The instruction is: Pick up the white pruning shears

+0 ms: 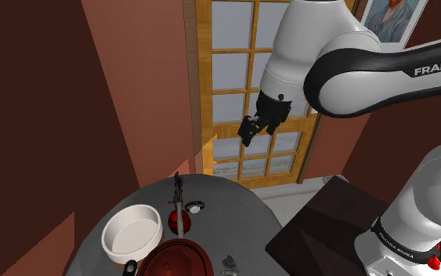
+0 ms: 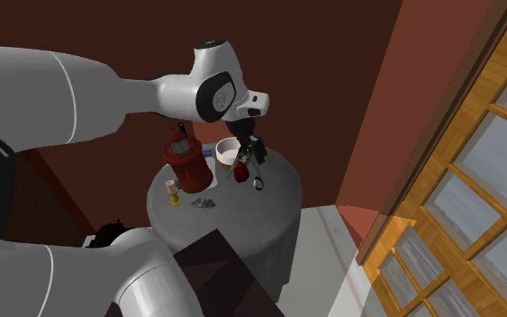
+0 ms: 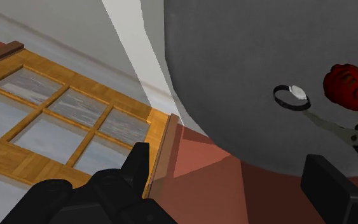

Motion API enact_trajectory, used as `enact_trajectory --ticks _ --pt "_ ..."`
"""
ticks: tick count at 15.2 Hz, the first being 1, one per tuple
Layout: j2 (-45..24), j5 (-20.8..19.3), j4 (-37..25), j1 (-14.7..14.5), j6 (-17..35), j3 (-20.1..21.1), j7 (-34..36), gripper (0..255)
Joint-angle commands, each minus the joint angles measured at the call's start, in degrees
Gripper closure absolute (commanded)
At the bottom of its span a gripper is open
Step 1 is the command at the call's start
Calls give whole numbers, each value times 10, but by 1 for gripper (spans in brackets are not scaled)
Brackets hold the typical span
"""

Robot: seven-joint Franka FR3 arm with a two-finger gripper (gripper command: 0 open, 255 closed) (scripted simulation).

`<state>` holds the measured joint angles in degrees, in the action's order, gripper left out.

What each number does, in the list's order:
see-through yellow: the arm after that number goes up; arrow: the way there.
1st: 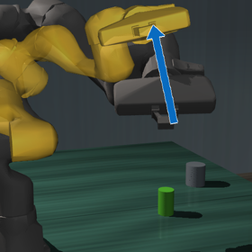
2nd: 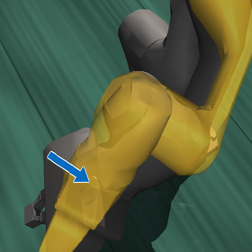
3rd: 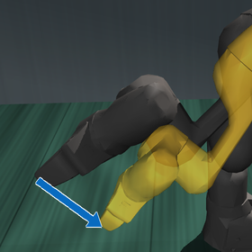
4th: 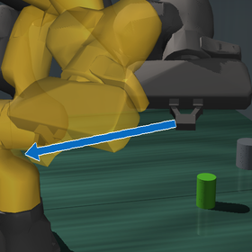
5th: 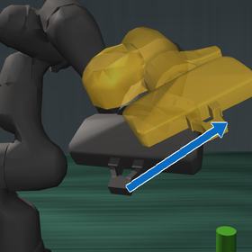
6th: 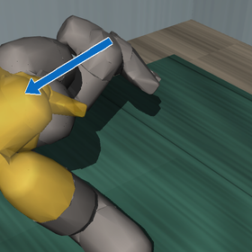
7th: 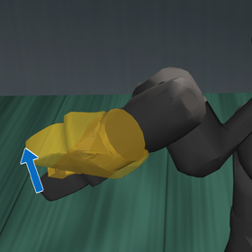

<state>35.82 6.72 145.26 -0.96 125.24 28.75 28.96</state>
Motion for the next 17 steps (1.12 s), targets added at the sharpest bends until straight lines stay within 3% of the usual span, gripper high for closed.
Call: enact_trajectory --ticks 1,6,10,12,14,15,17 --pt "-27 -1 -4 7 32 31 36 0" --pt "-120 -38 -33 51 109 126 141 0" --pt "-213 -123 -74 118 156 221 256 0" --pt "-272 -201 -101 162 169 278 336 0" --pt "-355 -322 -138 199 162 328 443 0" --pt "-404 -392 -159 197 148 336 500 0" --pt "-490 -499 -204 154 116 314 588 0"
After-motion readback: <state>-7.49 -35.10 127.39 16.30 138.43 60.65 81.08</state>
